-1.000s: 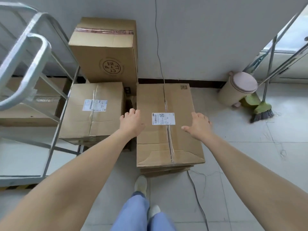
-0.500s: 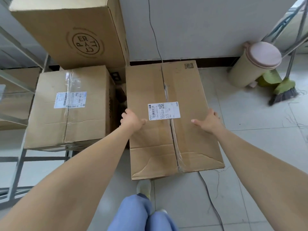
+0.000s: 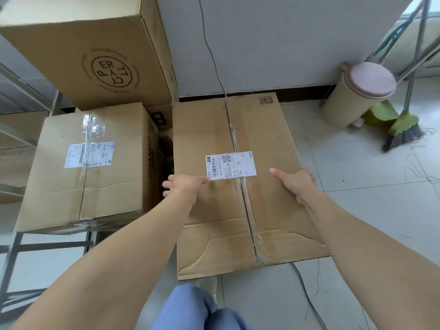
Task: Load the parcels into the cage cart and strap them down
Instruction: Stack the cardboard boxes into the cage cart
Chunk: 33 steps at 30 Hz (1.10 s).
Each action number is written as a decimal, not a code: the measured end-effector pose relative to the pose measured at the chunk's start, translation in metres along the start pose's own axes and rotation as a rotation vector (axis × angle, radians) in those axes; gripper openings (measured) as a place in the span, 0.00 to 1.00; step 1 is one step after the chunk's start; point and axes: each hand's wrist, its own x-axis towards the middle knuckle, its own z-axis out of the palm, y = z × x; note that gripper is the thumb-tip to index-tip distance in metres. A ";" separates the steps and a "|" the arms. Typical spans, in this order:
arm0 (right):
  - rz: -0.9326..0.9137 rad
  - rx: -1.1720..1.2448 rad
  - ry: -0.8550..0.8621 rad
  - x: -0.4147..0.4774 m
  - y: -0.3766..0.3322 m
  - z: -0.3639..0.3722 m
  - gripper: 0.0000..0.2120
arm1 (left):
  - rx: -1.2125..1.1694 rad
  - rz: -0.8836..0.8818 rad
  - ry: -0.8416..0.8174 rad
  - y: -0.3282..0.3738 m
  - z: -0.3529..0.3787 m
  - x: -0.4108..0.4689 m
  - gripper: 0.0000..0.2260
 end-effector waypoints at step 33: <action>-0.498 -0.030 0.270 -0.390 -0.207 -0.251 0.54 | -0.492 0.332 0.252 0.038 -0.356 -0.332 0.46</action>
